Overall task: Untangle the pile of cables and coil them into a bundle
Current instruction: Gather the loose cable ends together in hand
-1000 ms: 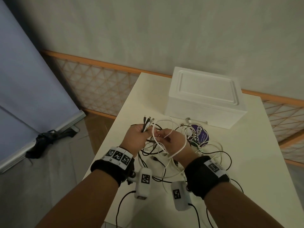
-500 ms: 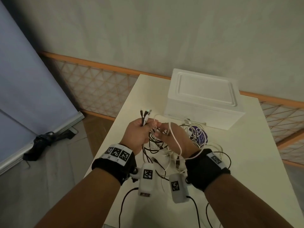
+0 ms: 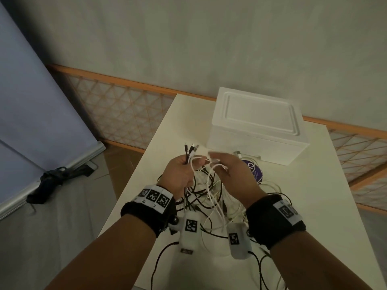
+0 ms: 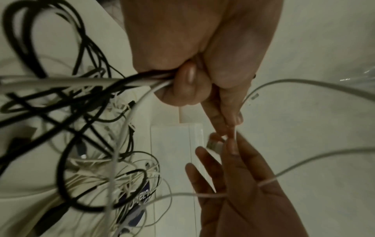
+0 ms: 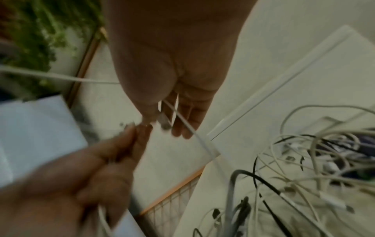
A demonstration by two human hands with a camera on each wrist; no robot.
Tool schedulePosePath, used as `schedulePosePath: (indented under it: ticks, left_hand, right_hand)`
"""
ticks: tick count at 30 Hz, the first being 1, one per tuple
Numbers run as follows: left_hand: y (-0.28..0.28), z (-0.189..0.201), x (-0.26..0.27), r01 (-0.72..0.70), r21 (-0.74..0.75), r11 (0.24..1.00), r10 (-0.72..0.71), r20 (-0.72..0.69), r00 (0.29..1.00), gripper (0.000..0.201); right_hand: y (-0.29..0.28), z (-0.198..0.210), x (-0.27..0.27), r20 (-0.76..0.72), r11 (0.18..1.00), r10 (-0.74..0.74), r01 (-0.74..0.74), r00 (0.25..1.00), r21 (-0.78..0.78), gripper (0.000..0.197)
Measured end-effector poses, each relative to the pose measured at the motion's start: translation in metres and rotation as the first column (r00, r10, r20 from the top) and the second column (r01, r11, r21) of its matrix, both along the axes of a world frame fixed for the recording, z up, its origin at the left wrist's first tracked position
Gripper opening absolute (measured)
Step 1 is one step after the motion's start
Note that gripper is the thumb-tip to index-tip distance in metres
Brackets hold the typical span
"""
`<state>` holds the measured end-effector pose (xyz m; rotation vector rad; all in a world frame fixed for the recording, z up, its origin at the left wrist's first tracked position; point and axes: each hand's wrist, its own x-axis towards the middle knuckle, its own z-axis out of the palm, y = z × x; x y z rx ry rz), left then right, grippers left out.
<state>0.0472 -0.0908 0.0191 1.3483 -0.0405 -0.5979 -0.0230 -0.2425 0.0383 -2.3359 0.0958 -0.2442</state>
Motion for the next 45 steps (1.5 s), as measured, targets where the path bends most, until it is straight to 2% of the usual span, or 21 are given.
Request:
schedulePosePath:
  ticks: [2, 4, 6, 8, 10, 11, 12, 14, 15, 16, 20, 24, 26, 27, 29, 31, 34, 37, 39, 42, 45]
  left_hand:
    - [-0.002, -0.004, -0.004, 0.036, 0.052, 0.998, -0.034, -0.033, 0.999, 0.014]
    - [-0.002, -0.007, -0.003, 0.01, 0.106, 0.994, -0.002, -0.076, 0.997, 0.016]
    - [0.001, -0.012, 0.001, -0.038, 0.099, 0.994, 0.052, -0.146, 0.988, 0.019]
    - [0.003, -0.015, 0.004, -0.093, 0.007, 0.996, 0.091, -0.278, 0.956, 0.018]
    - [0.002, -0.015, 0.003, -0.134, -0.069, 0.989, 0.101, -0.361, 0.927, 0.021]
    - [0.0, -0.014, 0.002, -0.139, -0.078, 0.987, 0.101, -0.364, 0.926, 0.023]
    - [-0.001, -0.012, 0.0, -0.137, -0.083, 0.987, 0.1, -0.35, 0.931, 0.025]
    - [-0.005, -0.007, -0.002, -0.125, -0.117, 0.985, 0.084, -0.308, 0.948, 0.026]
    - [-0.007, -0.003, -0.004, -0.117, -0.159, 0.98, 0.066, -0.294, 0.953, 0.025]
    - [-0.008, 0.002, -0.007, -0.11, -0.215, 0.97, 0.045, -0.285, 0.957, 0.024]
    - [-0.016, 0.024, -0.011, -0.1, -0.336, 0.936, 0.039, -0.184, 0.982, 0.022]
    - [-0.01, 0.033, -0.009, -0.111, -0.407, 0.907, 0.046, -0.166, 0.985, 0.022]
    - [-0.004, 0.03, -0.006, -0.081, -0.337, 0.938, 0.032, -0.149, 0.988, 0.02]
    - [0.0, 0.027, -0.002, -0.087, -0.284, 0.955, 0.05, -0.135, 0.99, 0.02]
    - [0.02, 0.017, 0.017, -0.191, -0.241, 0.952, 0.157, -0.152, 0.976, 0.026]
    - [0.049, 0.006, 0.044, -0.38, -0.255, 0.889, 0.32, -0.247, 0.914, 0.041]
    - [0.093, -0.007, 0.067, -0.54, -0.106, 0.835, 0.509, -0.223, 0.831, 0.04]
    - [0.1, -0.019, 0.062, -0.565, 0.023, 0.825, 0.562, -0.144, 0.814, 0.031]
    - [0.099, -0.031, 0.054, -0.564, 0.094, 0.82, 0.572, -0.137, 0.809, 0.028]
    - [0.11, -0.045, 0.044, -0.584, 0.036, 0.811, 0.574, -0.244, 0.782, 0.033]
    - [0.118, -0.055, 0.035, -0.595, 0.031, 0.803, 0.576, -0.297, 0.762, 0.035]
  right_hand:
    - [-0.007, -0.002, -0.007, -0.006, 1.0, -0.006, 0.007, 1.0, 0.016, 0.019]
    - [-0.021, -0.009, -0.013, -0.057, 0.992, -0.125, 0.126, 0.99, 0.017, 0.017]
    - [-0.039, -0.013, -0.021, -0.223, 0.977, -0.203, 0.183, 0.953, -0.107, 0.02]
    - [-0.051, -0.013, -0.029, -0.503, 0.968, -0.178, 0.059, 0.846, -0.243, 0.051]
    - [-0.056, -0.005, -0.033, -0.684, 0.97, -0.101, -0.08, 0.722, -0.229, 0.087]
    - [-0.055, 0.002, -0.034, -0.692, 0.979, -0.045, -0.106, 0.72, -0.174, 0.096]
    - [-0.053, 0.01, -0.034, -0.636, 0.992, 0.012, -0.087, 0.772, -0.088, 0.097]
    - [-0.042, 0.029, -0.031, -0.343, 0.989, -0.005, 0.055, 0.939, 0.134, 0.087]
    - [-0.032, 0.037, -0.027, -0.214, 0.968, -0.068, 0.117, 0.974, 0.224, 0.079]
    - [-0.022, 0.042, -0.022, -0.181, 0.95, -0.08, 0.13, 0.98, 0.284, 0.066]
    - [0.027, 0.029, 0.0, -0.365, 0.957, 0.236, -0.15, 0.901, 0.248, 0.027]
    - [0.04, 0.023, -0.003, -0.321, 0.789, 0.289, -0.034, 0.902, 0.614, 0.015]
    - [0.042, 0.026, -0.007, -0.357, 0.761, 0.319, -0.013, 0.878, 0.649, 0.01]
    - [0.04, 0.025, -0.008, -0.385, 0.816, 0.322, -0.048, 0.865, 0.576, 0.014]
    - [0.03, 0.024, -0.011, -0.478, 0.954, 0.289, -0.208, 0.829, 0.215, 0.023]
    - [0.01, 0.016, -0.019, -0.533, 0.941, 0.24, -0.329, 0.811, -0.077, 0.028]
    - [-0.021, 0.012, -0.037, -0.604, 0.941, 0.162, -0.307, 0.78, -0.144, 0.03]
    - [-0.04, 0.015, -0.052, -0.648, 0.961, 0.094, -0.24, 0.756, -0.141, 0.04]
    - [-0.051, 0.024, -0.061, -0.672, 0.936, 0.022, -0.251, 0.74, -0.245, 0.053]
    - [-0.074, 0.047, -0.075, -0.688, 0.892, -0.146, -0.207, 0.71, -0.403, 0.076]
    - [-0.098, 0.062, -0.086, -0.632, 0.906, -0.221, -0.083, 0.742, -0.414, 0.074]
